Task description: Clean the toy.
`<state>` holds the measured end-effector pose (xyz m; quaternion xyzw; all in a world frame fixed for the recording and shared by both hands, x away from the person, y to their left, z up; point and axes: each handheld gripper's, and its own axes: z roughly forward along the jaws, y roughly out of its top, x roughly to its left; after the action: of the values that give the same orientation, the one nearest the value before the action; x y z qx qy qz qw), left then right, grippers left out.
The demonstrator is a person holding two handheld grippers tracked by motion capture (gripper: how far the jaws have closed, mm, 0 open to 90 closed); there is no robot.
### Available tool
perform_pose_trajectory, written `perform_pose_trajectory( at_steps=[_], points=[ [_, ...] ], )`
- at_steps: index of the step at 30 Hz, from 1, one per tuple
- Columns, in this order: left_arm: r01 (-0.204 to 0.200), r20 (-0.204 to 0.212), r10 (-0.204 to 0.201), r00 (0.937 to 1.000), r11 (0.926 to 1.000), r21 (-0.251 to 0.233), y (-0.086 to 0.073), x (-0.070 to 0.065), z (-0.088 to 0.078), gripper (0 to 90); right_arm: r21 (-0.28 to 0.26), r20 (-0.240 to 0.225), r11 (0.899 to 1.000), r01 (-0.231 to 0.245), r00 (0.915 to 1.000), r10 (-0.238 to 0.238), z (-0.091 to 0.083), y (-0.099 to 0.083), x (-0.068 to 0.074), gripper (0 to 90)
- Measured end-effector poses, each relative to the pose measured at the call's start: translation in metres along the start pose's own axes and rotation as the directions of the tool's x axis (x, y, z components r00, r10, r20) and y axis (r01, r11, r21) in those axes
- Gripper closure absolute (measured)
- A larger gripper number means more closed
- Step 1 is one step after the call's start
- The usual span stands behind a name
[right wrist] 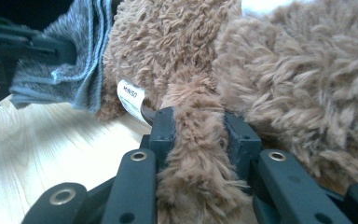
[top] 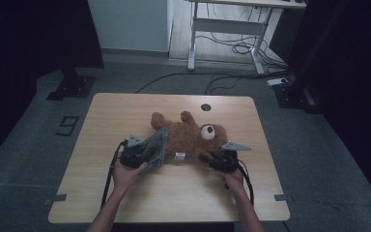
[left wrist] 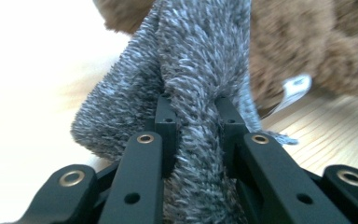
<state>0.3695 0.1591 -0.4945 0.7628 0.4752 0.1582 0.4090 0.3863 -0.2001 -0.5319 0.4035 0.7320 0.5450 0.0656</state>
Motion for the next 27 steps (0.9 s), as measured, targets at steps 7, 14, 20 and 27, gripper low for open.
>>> perform_pose_trajectory(
  at_steps=[7, 14, 20, 27],
  points=[
    [-0.039, 0.004, 0.039, 0.9992, 0.9983, -0.044, 0.015, -0.01, -0.014, 75.4, -0.005, 0.003, 1.0, -0.004, 1.0, 0.004, 0.0, 0.0, 0.0, 68.7],
    [-0.134, 0.064, 0.14, 0.9881, 0.987, -0.089, 0.077, -0.053, 0.003, 75.4, 0.006, 0.003, 1.0, -0.002, 1.0, 0.002, 0.002, -0.001, 0.002, 68.6],
    [-0.191, 0.07, 0.193, 0.9787, 0.9809, -0.037, 0.109, -0.077, 0.043, 75.2, 0.02, -0.004, 1.0, 0.004, 1.0, -0.003, 0.006, -0.003, 0.004, 68.6],
    [-0.159, 0.107, 0.154, 0.9822, 0.9869, 0.03, 0.092, -0.062, 0.063, 75.3, 0.041, -0.009, 0.999, 0.017, 0.9998, -0.017, 0.007, -0.004, 0.004, 65.0]
  ],
)
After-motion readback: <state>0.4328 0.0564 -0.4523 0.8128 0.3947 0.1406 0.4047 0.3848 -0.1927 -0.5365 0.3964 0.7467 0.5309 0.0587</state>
